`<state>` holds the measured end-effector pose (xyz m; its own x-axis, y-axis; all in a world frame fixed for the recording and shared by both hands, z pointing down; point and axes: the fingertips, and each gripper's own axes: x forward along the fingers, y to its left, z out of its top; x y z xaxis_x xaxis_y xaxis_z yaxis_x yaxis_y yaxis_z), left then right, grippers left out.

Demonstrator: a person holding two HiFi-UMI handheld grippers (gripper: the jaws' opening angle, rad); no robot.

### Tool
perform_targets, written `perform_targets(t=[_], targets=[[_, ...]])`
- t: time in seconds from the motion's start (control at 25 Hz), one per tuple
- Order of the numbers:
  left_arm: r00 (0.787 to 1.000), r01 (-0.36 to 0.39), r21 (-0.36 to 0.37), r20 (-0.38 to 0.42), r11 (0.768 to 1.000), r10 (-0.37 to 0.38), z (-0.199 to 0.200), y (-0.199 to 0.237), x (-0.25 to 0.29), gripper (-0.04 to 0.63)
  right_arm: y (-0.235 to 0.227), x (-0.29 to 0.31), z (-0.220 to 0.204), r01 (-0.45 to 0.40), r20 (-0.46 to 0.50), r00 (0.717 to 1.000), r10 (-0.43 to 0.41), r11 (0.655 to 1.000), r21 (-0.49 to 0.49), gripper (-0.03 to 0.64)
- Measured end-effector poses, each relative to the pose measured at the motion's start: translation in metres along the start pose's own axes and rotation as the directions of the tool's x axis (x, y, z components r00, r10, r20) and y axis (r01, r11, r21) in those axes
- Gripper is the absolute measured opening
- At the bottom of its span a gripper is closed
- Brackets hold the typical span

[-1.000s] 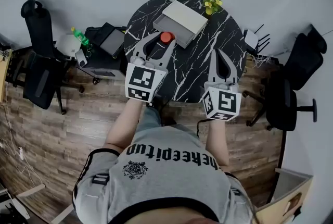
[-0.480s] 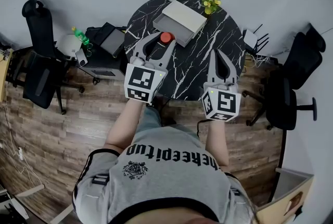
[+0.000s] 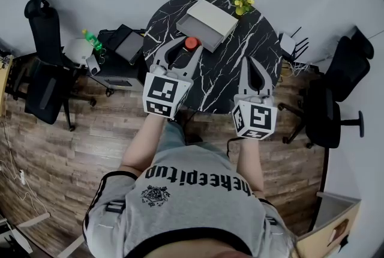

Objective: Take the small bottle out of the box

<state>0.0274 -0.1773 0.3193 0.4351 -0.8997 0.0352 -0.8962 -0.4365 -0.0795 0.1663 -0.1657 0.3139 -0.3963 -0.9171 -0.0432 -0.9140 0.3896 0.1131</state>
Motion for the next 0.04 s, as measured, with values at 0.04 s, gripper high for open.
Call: perform_targets(t=[0.04], targets=[[1.0, 0.001, -0.001, 0.003, 1.0, -0.001, 0.0002, -0.0001, -0.0012, 0.14, 0.0012, -0.0008, 0.0001, 0.0, 0.0, 1.0, 0.0, 1.0, -0.001, 0.002]])
